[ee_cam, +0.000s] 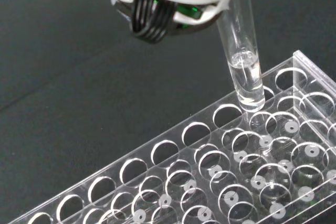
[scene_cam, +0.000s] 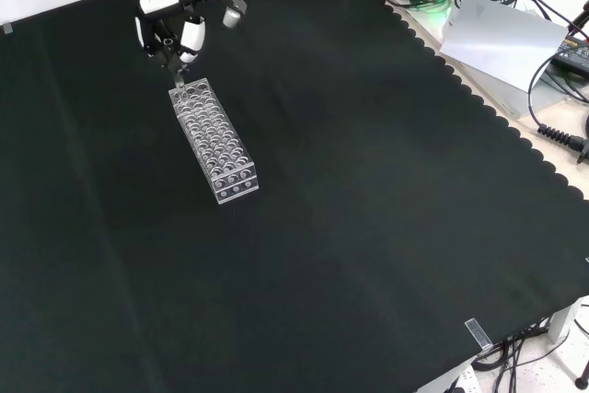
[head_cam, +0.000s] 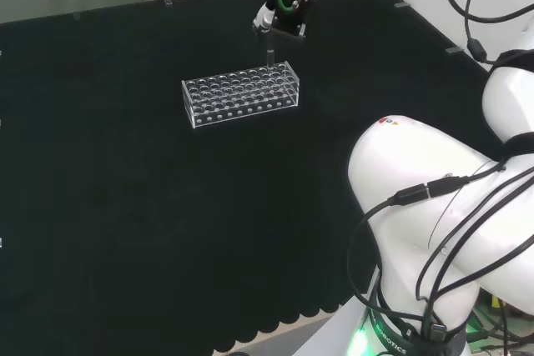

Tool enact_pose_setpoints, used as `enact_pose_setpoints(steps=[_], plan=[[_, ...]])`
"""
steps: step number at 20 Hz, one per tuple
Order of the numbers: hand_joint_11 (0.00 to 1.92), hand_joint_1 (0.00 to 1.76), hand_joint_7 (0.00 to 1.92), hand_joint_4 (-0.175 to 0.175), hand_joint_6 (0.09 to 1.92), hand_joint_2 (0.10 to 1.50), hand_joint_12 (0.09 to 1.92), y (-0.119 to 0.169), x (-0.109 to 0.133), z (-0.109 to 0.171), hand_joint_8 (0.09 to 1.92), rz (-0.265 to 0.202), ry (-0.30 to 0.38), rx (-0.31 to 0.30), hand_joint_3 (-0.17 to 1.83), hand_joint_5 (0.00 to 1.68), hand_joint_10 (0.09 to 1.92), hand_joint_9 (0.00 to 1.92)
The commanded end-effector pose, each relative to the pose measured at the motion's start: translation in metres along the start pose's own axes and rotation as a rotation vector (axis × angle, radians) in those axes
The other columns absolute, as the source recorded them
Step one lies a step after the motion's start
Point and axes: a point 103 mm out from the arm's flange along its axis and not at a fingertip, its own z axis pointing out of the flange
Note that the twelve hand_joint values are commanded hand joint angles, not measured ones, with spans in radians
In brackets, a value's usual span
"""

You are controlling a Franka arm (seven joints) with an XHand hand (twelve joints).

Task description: Put the test tube back in the rack.

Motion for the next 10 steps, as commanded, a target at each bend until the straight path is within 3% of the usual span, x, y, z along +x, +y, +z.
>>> enact_pose_setpoints(steps=[1,10], plan=[[1.28,1.22,1.75,-0.175,0.55,0.69,0.86,-0.0006,-0.006,-0.0091,0.33,0.001,-0.023,-0.014,0.58,1.32,0.39,1.62],[1.28,1.22,1.76,-0.175,0.55,0.69,0.86,-0.0033,-0.0047,-0.001,0.32,0.004,-0.037,-0.006,0.58,1.32,0.39,1.62]])
